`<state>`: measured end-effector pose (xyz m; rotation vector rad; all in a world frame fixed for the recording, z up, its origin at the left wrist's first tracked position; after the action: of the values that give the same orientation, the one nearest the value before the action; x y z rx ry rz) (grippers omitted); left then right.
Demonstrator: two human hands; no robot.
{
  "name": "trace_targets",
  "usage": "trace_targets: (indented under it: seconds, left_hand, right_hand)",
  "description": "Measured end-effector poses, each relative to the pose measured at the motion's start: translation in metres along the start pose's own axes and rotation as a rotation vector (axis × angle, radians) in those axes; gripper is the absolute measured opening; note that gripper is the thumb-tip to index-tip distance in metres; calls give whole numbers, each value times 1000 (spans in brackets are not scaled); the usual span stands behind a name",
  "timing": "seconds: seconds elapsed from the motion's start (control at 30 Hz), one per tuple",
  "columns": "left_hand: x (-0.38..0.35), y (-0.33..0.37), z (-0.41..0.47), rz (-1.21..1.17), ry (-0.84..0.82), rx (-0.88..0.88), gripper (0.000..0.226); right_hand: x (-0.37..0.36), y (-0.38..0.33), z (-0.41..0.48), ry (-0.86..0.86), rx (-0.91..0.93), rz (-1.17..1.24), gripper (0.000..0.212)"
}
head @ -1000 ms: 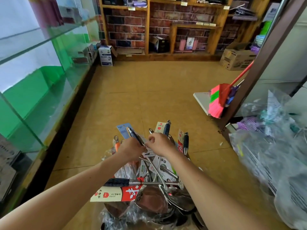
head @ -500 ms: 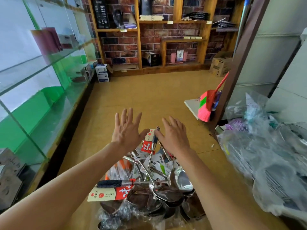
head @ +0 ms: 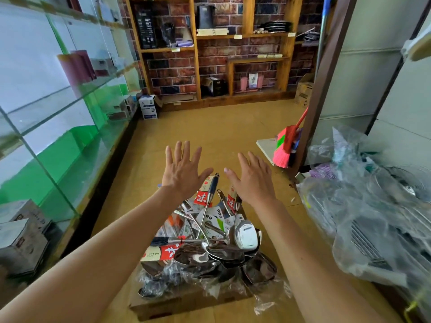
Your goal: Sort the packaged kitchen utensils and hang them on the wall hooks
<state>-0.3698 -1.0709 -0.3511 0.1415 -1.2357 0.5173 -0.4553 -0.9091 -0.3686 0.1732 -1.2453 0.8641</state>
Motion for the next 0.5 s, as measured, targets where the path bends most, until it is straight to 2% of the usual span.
trace_targets:
  seconds: [0.17, 0.5]
  left_hand:
    - [-16, 47, -24, -11, 22, -112, 75]
    - [-65, 14, -50, -57, -53, 47, 88]
  right_hand:
    - [-10, 12, -31, 4, -26, 10, 71]
    - [-26, 47, -45, -95, -49, -50, 75]
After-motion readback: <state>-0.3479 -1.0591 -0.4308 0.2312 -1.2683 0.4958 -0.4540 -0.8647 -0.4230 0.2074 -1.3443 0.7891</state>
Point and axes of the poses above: each hand's wrist, its own z-axis towards the middle knuckle, its own x-axis out of the back of the hand, y = z × x, the point moved 5 cm from there along z, towards the middle knuckle, and after that the axes turned 1 degree about x, right-handed, at the moved point
